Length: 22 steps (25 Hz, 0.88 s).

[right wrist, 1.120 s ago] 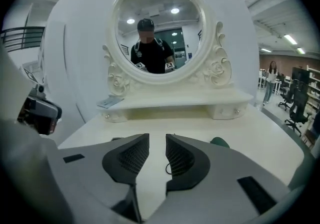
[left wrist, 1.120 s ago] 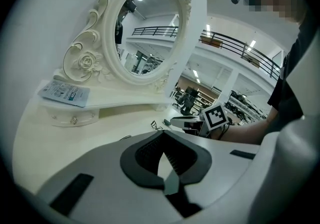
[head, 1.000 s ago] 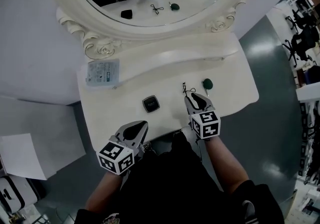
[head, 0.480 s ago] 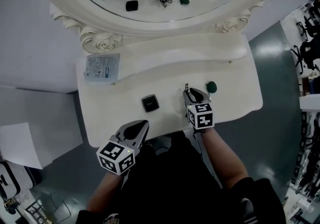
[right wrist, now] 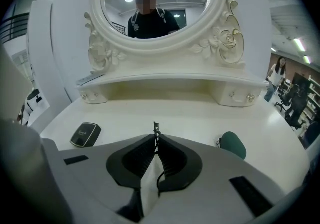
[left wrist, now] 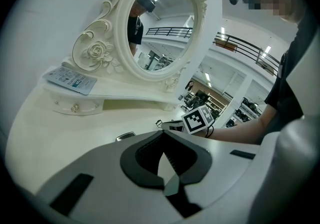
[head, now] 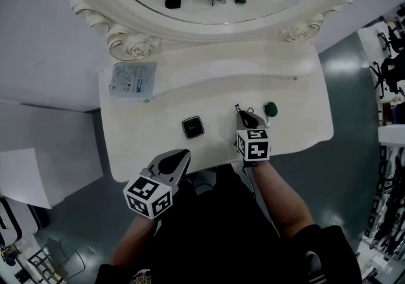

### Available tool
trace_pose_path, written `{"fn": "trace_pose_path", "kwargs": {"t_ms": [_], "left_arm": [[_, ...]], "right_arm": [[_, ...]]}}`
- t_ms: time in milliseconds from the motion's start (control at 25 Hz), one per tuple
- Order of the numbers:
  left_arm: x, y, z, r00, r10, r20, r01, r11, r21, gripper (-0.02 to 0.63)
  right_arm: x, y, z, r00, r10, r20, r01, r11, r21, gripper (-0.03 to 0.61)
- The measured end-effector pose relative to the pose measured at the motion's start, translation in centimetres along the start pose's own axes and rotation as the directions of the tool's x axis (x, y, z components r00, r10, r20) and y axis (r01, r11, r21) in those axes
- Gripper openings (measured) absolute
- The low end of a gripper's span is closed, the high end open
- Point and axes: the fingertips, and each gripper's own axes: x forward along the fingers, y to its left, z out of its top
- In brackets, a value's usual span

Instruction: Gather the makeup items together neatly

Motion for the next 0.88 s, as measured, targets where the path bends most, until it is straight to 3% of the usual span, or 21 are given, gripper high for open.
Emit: {"fn": "trace_pose_path", "kwargs": {"t_ms": [320,880], "left_arm": [[-1.4,0.1,-0.4,1.000,-0.016,-0.001,0.016,1.000,0.011,0.008],[-4.6,1.5,-1.9,1.000,-0.020,-0.022,0.020,1.000,0.020,0.008]], "right_arm": [[-1.3,3.9,0.7,0.999,0.027,0.043,-0.031,0.995,0.095,0.043],[0.1,7.4,0.9,0.997,-0.064,0.053,0.056,0.987,0.152,0.043]]}}
